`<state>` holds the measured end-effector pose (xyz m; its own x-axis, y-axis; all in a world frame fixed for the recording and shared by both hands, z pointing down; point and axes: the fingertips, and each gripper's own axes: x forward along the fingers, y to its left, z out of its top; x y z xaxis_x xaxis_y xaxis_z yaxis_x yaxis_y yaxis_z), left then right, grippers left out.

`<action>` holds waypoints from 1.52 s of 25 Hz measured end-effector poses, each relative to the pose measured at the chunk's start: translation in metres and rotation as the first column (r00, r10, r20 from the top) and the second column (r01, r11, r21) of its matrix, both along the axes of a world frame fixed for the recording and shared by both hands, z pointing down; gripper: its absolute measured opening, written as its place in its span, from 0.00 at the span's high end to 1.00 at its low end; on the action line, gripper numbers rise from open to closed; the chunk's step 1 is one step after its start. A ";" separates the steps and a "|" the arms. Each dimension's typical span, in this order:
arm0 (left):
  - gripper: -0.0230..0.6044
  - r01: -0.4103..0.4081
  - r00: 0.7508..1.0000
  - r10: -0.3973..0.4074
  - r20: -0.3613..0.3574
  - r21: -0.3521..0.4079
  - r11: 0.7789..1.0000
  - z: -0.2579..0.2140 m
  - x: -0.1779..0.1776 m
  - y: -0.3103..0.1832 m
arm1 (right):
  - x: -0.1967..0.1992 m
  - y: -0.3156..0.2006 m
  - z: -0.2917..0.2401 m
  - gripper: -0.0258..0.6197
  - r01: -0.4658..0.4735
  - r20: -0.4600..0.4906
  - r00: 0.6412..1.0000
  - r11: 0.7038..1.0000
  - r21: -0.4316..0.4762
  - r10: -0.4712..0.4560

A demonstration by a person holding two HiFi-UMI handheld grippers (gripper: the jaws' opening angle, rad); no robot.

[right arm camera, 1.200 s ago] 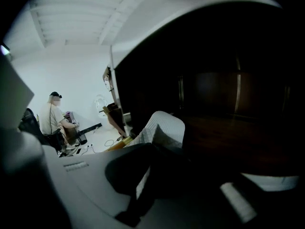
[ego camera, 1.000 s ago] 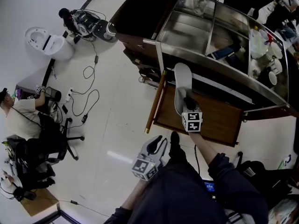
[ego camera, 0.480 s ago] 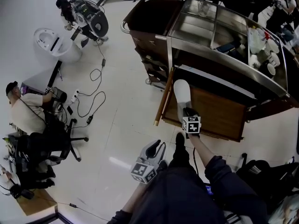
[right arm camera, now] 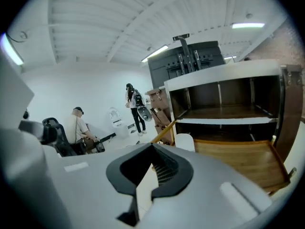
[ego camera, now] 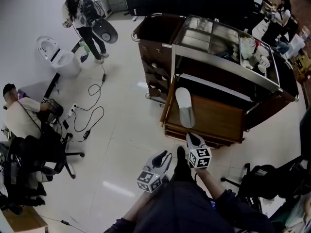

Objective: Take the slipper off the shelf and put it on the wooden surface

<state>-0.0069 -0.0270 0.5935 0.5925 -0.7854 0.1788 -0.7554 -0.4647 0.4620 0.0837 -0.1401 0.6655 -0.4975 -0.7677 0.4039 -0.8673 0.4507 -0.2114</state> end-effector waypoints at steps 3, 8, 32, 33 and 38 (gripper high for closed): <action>0.81 -0.028 0.999 0.027 -0.020 -0.013 1.000 0.006 0.007 0.022 | 0.003 0.046 -0.027 0.96 0.001 0.010 1.000 0.999 0.043 -0.001; 0.81 -0.068 0.997 0.067 -0.039 -0.028 0.997 0.010 0.015 0.052 | 0.008 0.120 -0.042 0.96 -0.024 -0.023 0.999 0.997 0.071 0.026; 0.86 -0.106 0.992 0.107 -0.069 0.019 0.994 -0.005 0.022 0.068 | 0.014 0.167 -0.061 0.96 -0.060 -0.078 0.995 0.992 0.114 0.069; 0.86 -0.103 0.992 0.104 -0.068 0.018 0.995 -0.005 0.021 0.068 | 0.012 0.167 -0.062 0.96 -0.054 -0.077 0.995 0.992 0.116 0.063; 0.86 -0.087 0.995 0.088 -0.055 0.013 0.996 -0.003 0.012 0.074 | 0.002 0.171 -0.058 0.96 -0.021 -0.072 0.997 0.995 0.099 0.029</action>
<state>0.0054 0.0465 0.5910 0.6678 -0.7319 0.1356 -0.6852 -0.5332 0.4962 0.0854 0.0310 0.6079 -0.4495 -0.8173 0.3605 -0.8900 0.4442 -0.1027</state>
